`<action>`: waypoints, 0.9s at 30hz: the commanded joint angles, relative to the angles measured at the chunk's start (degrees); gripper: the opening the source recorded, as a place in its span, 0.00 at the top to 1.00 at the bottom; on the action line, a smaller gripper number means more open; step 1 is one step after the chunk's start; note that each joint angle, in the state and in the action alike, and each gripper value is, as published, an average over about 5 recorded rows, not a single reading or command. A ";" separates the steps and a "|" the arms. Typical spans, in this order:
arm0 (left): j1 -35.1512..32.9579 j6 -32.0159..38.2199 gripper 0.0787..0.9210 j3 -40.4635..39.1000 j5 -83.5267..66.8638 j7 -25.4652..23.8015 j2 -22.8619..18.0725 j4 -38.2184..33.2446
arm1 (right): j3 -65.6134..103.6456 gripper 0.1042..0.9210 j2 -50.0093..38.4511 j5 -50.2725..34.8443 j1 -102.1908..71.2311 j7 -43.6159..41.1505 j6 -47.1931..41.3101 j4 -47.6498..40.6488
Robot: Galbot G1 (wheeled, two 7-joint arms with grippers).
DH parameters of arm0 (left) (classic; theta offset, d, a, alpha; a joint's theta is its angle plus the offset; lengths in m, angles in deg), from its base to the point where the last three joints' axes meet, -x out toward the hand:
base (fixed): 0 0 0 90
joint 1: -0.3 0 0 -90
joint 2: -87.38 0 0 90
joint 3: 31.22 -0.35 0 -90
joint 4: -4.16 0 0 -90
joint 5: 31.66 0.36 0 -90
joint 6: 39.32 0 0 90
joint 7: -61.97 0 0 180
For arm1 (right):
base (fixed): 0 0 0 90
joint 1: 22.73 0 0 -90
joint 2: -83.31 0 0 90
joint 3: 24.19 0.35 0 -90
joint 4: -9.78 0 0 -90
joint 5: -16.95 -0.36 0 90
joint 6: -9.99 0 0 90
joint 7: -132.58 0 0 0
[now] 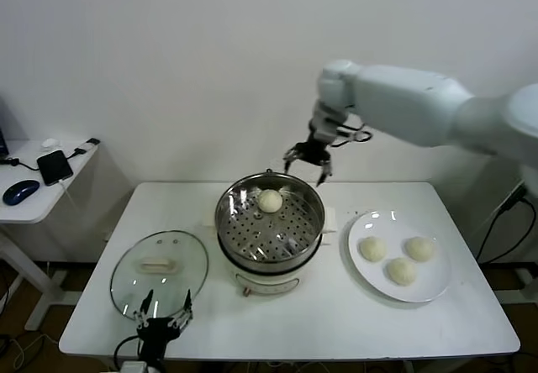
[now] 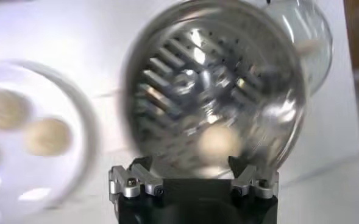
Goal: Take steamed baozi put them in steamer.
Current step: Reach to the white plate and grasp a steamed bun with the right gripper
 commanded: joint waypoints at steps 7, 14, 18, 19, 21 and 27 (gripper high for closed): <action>0.07 0.18 0.12 0.01 -0.01 0.05 0.14 0.26 | -13.54 0.12 -25.57 -12.37 -0.55 11.33 -45.77 21.38; -0.36 0.30 0.12 0.26 -0.07 0.12 0.14 0.38 | 0.77 0.12 -22.73 -9.83 -17.02 13.92 -48.12 12.52; -0.51 0.28 0.12 0.43 -0.08 0.11 0.16 0.42 | 7.31 0.12 -19.69 -8.55 -24.23 14.76 -48.17 6.65; -0.48 0.26 0.12 0.49 -0.09 0.11 0.15 0.47 | 8.85 0.12 -18.85 -8.30 -25.72 14.86 -48.12 5.20; -0.39 0.23 0.12 0.58 -0.11 0.09 0.15 0.58 | 11.53 0.12 -17.01 -7.98 -28.33 14.84 -47.97 2.54; -0.16 0.19 0.12 0.89 -0.10 0.05 0.33 1.07 | 15.44 0.12 -12.28 -6.91 -33.18 14.29 -46.78 -4.39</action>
